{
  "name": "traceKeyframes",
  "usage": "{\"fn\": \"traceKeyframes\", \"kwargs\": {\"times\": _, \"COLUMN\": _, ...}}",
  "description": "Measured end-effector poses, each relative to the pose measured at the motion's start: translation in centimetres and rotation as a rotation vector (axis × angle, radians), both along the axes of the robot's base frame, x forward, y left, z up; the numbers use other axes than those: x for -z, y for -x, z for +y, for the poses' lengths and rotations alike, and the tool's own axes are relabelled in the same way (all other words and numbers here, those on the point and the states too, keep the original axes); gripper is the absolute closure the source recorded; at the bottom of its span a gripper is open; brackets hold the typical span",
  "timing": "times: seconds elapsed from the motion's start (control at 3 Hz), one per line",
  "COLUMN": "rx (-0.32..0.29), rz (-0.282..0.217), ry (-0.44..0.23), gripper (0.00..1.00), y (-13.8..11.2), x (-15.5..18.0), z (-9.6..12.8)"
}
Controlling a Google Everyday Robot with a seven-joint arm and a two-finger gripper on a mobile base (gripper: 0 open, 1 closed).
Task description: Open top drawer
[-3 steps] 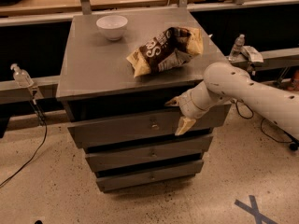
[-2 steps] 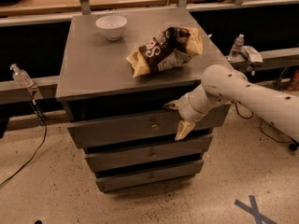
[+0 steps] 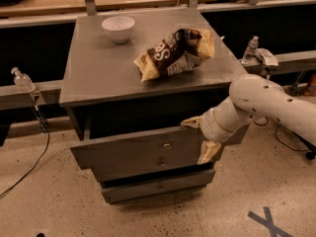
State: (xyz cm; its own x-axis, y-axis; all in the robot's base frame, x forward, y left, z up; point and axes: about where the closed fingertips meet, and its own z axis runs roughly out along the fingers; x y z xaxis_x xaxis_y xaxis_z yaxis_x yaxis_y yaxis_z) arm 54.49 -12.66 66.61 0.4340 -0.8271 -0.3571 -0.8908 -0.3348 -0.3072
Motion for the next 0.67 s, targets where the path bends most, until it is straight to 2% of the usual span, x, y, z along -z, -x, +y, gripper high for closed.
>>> {"fn": "traceKeyframes", "kwargs": {"times": 0.33, "rx": 0.0, "rz": 0.034, "ry": 0.005, "gripper": 0.28, "y": 2.3, "x": 0.0, "z": -0.6}}
{"fn": "traceKeyframes", "kwargs": {"times": 0.67, "rx": -0.004, "rz": 0.09, "ry": 0.011, "gripper": 0.29, "y": 6.2, "x": 0.0, "z": -0.9}}
